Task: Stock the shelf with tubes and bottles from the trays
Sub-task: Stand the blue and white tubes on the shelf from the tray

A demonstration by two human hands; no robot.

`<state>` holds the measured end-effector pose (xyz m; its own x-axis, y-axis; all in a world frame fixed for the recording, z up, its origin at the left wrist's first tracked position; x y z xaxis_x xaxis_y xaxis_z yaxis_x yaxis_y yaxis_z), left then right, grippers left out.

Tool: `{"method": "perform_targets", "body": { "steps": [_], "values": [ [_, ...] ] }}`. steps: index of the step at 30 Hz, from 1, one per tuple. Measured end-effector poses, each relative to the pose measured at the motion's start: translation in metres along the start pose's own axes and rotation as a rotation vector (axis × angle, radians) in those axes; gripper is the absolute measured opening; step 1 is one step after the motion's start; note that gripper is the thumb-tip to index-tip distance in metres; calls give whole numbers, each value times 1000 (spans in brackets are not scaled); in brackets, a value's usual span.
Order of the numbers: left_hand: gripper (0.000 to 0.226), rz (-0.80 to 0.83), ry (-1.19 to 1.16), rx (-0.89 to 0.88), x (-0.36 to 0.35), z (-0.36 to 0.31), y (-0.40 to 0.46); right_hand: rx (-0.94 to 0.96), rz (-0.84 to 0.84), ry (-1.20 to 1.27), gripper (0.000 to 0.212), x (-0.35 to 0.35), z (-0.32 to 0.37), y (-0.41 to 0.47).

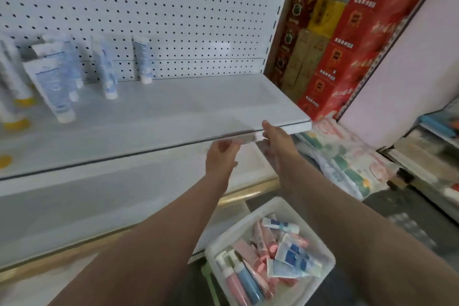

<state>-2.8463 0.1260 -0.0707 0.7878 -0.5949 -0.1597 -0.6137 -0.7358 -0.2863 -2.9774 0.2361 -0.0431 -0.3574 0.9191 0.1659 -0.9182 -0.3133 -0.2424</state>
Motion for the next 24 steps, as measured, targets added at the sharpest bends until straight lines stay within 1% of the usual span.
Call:
{"method": "perform_targets", "body": {
  "steps": [3,5,8,11,13,16,17,20,21,23,24],
  "values": [
    [32,57,-58,142,-42,47,-11,-17,-28,-53,47,54,-27,1],
    [37,64,-53,179,-62,81,-17,-51,-49,-78,41,86,-51,1],
    [45,35,65,238,-79,134,-31,-148,-85,-104,37,126,-95,1],
    [41,19,206,320,-83,181,-45,-274,-97,-162,43,154,-145,-2],
    [40,55,278,370,-83,205,-57,-366,-110,-153,47,166,-178,-7],
    [30,64,292,452,-82,234,-71,-449,-114,-161,46,176,-222,-13],
    [30,84,307,470,-81,245,-73,-473,-119,-167,46,178,-236,-15],
    [47,126,330,559,-81,276,-75,-568,-125,-158,41,179,-278,-29],
    [47,134,339,581,-80,288,-75,-593,-120,-177,40,179,-291,-32],
    [39,133,365,621,-76,305,-80,-619,-111,-258,39,180,-311,-36],
    [40,140,369,632,-75,311,-84,-626,-105,-304,38,182,-319,-37]
  ]
}}
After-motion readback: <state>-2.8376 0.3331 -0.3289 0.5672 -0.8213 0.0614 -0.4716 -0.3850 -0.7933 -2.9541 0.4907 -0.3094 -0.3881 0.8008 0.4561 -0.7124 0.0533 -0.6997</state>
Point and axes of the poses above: each hand's wrist, its own y-axis towards the middle knuckle, its own x-axis out of the back of the hand, z = x × y, the point moved 4 cm from there along y, towards the middle knuckle, and after that the axes turned 3 degrees about -z, right-handed, at the moved point
